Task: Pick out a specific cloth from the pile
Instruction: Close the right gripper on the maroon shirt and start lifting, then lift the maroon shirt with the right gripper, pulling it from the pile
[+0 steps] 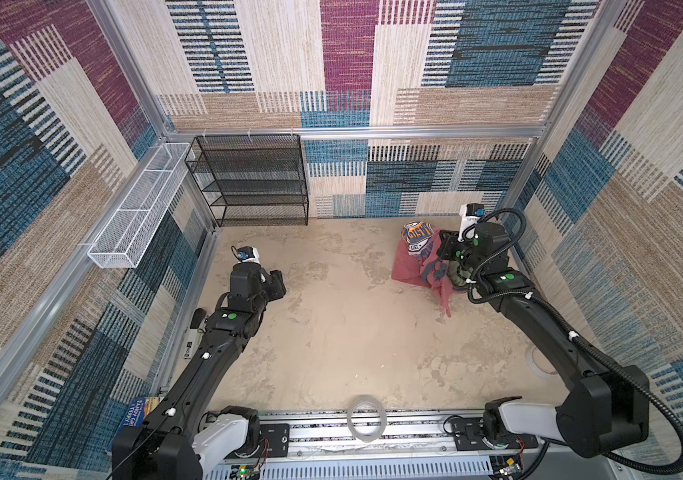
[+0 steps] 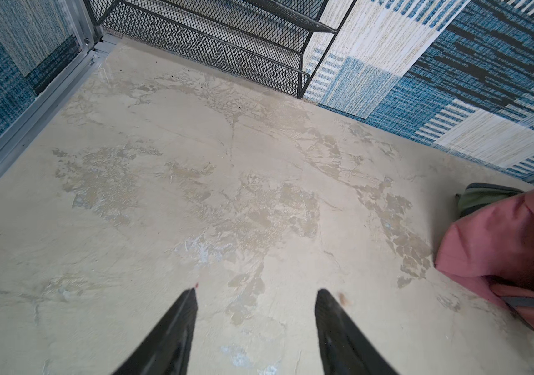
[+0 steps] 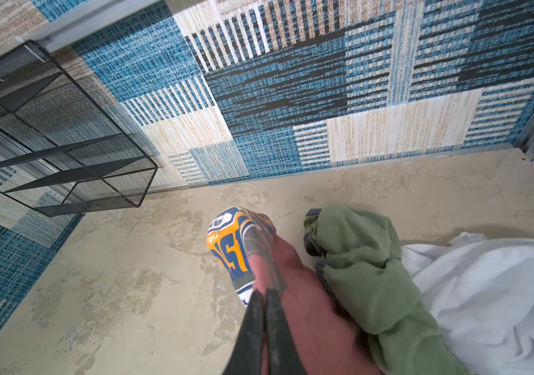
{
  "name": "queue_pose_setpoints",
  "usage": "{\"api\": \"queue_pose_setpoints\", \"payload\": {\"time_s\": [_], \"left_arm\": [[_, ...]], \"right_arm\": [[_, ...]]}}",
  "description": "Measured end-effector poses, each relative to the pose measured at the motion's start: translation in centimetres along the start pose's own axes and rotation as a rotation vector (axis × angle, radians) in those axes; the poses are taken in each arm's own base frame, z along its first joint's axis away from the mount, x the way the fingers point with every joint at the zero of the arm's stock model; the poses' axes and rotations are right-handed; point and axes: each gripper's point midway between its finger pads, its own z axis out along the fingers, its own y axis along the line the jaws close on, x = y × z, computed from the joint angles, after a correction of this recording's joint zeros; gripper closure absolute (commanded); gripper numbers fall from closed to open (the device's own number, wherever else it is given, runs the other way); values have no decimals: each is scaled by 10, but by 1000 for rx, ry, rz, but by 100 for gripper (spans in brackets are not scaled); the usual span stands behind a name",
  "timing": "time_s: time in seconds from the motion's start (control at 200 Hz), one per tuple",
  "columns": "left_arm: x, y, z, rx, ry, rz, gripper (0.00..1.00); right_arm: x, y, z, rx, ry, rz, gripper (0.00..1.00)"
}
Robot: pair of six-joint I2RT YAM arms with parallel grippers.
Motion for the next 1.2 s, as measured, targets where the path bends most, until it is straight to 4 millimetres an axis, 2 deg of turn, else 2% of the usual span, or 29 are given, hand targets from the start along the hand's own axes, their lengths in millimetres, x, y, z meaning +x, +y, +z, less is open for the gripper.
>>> {"api": "queue_pose_setpoints", "payload": {"time_s": [0.391, 0.641, 0.836, 1.026, 1.202], "left_arm": [[-1, 0, -1, 2, -4, -1, 38], [-7, -3, -3, 7, -16, -3, 38], [-7, -3, -3, 8, -17, -7, 38], [-11, -4, -5, 13, -28, -8, 39], [-13, -5, -7, 17, -34, -12, 39]], "right_arm": [[-26, 8, -11, -26, -58, 0, 100], [-54, 21, -24, -67, -118, -6, 100], [-58, 25, -27, -84, -123, -8, 100], [-83, 40, -42, -135, -180, -17, 100], [-96, 52, -50, -186, -201, -29, 100]]}}
